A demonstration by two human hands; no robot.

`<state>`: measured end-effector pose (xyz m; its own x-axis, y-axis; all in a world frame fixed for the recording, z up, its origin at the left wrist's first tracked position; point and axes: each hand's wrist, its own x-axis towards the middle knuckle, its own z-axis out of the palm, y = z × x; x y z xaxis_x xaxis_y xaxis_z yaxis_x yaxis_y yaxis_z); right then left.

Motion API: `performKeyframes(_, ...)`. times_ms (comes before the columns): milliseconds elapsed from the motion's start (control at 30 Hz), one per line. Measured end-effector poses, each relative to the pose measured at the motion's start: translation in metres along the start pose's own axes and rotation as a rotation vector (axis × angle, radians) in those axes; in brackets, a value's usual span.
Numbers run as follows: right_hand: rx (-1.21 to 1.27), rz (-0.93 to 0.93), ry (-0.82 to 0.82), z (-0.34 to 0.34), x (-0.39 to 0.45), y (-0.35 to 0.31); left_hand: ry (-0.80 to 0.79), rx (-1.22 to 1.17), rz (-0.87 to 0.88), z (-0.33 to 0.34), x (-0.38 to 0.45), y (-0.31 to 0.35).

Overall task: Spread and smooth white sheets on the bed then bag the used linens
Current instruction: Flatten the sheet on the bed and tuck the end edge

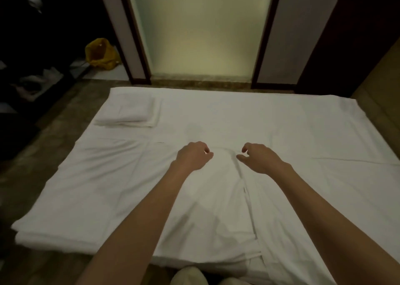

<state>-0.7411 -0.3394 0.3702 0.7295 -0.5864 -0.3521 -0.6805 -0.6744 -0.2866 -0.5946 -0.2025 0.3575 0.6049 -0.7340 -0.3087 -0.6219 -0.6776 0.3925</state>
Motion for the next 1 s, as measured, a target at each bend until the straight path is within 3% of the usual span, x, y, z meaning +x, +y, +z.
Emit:
performKeyframes(133, 0.005, -0.025, -0.005, 0.017, 0.026, -0.012, 0.022, 0.015, -0.007, 0.022, 0.019, -0.018)
performKeyframes(333, 0.004, -0.043, -0.056, 0.062, 0.071, -0.045, -0.093, 0.095, -0.021, 0.055, 0.055, -0.068)
performKeyframes(700, 0.047, -0.104, -0.256, 0.213, 0.233, -0.117, -0.253, 0.171, -0.228, 0.135, 0.176, -0.263)
performKeyframes(1000, 0.089, -0.198, -0.249, 0.341, 0.386, -0.153, -0.057, 0.148, -0.235, 0.182, 0.321, -0.388)
